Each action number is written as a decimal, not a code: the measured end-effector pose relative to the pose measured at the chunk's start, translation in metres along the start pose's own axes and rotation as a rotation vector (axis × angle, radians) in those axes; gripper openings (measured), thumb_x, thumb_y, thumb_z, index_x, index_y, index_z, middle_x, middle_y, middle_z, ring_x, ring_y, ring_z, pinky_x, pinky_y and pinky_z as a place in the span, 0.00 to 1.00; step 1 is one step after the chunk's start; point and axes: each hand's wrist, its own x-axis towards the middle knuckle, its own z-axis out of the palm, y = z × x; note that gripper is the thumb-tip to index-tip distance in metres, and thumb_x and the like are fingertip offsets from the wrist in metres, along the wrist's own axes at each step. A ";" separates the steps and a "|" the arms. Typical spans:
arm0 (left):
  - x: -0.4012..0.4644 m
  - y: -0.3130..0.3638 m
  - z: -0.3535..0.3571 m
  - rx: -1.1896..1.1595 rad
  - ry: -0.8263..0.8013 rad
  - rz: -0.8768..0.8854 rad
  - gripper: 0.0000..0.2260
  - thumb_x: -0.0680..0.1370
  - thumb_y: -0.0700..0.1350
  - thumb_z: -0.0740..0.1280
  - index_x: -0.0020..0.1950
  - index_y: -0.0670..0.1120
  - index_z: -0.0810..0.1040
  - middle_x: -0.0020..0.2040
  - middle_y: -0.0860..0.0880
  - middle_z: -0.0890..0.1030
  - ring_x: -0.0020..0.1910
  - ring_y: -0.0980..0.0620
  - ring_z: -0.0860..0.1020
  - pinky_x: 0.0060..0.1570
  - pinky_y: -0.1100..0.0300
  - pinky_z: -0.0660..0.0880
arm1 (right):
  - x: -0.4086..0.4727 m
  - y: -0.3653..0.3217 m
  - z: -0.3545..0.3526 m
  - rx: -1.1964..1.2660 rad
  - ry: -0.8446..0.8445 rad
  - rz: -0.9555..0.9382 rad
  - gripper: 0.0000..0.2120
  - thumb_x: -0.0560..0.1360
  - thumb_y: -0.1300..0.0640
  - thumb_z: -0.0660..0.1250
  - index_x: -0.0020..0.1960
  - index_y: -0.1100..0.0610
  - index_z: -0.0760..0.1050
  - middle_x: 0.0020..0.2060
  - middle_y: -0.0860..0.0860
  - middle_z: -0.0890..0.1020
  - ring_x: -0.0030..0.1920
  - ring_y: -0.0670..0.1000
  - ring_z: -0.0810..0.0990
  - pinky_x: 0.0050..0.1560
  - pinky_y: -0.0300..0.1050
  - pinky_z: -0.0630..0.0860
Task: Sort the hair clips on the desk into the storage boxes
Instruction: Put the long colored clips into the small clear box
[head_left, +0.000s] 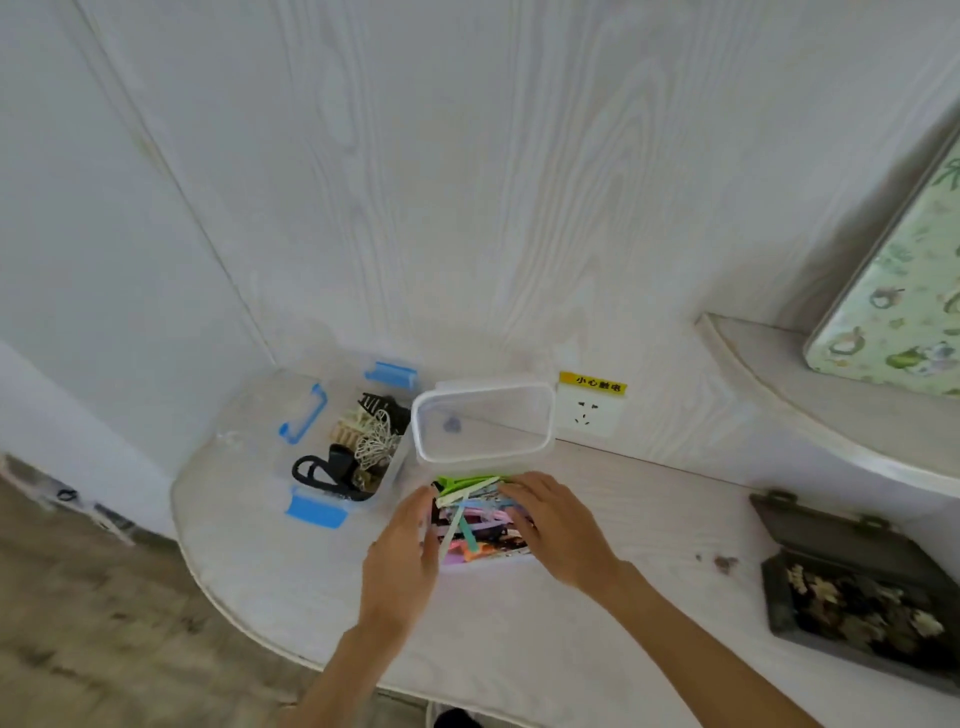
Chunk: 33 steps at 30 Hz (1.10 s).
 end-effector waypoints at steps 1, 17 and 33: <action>0.002 0.004 0.001 -0.054 0.017 -0.006 0.17 0.79 0.40 0.62 0.67 0.52 0.71 0.64 0.54 0.76 0.58 0.52 0.78 0.55 0.58 0.77 | -0.001 0.003 -0.003 -0.014 -0.002 -0.012 0.21 0.79 0.48 0.49 0.67 0.54 0.70 0.65 0.49 0.73 0.66 0.50 0.69 0.66 0.42 0.66; 0.055 0.071 0.077 -0.159 -0.138 0.058 0.18 0.78 0.35 0.59 0.65 0.49 0.74 0.65 0.52 0.76 0.55 0.53 0.78 0.52 0.65 0.72 | -0.119 0.103 -0.037 -0.233 -0.178 0.891 0.32 0.77 0.65 0.57 0.76 0.58 0.46 0.75 0.58 0.51 0.74 0.58 0.52 0.69 0.47 0.65; 0.139 0.016 0.073 0.563 -0.320 -0.058 0.27 0.78 0.35 0.55 0.76 0.39 0.49 0.78 0.43 0.46 0.76 0.43 0.49 0.71 0.50 0.59 | -0.110 0.134 -0.034 0.035 0.211 0.736 0.09 0.76 0.65 0.61 0.52 0.57 0.78 0.49 0.55 0.76 0.51 0.54 0.76 0.47 0.42 0.74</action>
